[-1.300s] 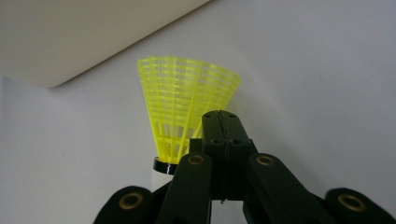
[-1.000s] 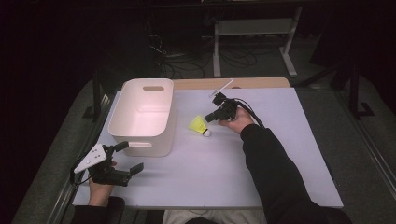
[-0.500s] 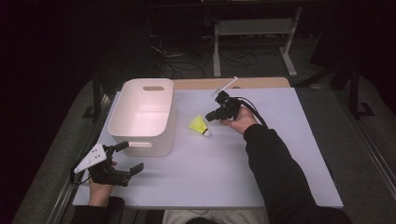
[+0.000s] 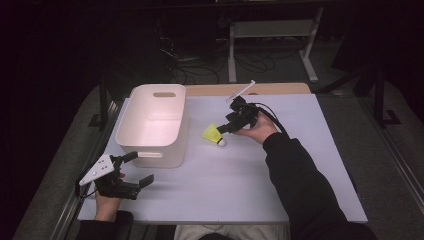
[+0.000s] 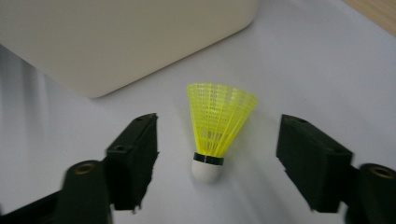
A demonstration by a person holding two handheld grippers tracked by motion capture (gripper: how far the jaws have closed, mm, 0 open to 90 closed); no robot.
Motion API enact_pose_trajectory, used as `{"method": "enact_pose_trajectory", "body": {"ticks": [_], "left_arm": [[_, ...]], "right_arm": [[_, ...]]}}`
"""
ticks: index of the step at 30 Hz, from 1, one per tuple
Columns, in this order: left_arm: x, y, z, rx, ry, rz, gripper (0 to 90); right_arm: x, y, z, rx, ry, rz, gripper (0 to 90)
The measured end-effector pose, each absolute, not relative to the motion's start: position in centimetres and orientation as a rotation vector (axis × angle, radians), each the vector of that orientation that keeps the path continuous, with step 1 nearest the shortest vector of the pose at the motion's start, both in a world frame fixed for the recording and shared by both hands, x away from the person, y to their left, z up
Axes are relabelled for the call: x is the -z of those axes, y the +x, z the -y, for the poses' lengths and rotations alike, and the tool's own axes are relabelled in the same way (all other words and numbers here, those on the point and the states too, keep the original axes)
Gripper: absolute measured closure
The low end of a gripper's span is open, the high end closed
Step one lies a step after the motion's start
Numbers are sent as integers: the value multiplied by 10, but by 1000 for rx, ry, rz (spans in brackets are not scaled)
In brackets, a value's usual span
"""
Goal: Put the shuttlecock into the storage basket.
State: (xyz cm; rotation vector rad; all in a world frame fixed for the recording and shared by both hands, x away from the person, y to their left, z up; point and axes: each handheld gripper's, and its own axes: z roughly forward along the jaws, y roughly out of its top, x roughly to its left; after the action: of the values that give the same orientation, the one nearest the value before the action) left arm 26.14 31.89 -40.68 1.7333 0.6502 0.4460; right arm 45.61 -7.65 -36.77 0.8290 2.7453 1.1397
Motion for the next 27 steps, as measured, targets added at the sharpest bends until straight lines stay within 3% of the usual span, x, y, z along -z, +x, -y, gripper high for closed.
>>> {"method": "enact_pose_trajectory", "body": {"ticks": [5, 13, 27], "left_arm": [[407, 261, -319, -445, 1734, -650, 0], [407, 261, -319, -445, 1732, -650, 0], [407, 261, -319, -444, 1731, -649, 0]], "right_arm": [[368, 454, 75, -1139, 818, -2753, 130], [376, 454, 68, -1113, 814, -2796, 15], [399, 459, 63, -1060, 869, -2848, 0]]}}
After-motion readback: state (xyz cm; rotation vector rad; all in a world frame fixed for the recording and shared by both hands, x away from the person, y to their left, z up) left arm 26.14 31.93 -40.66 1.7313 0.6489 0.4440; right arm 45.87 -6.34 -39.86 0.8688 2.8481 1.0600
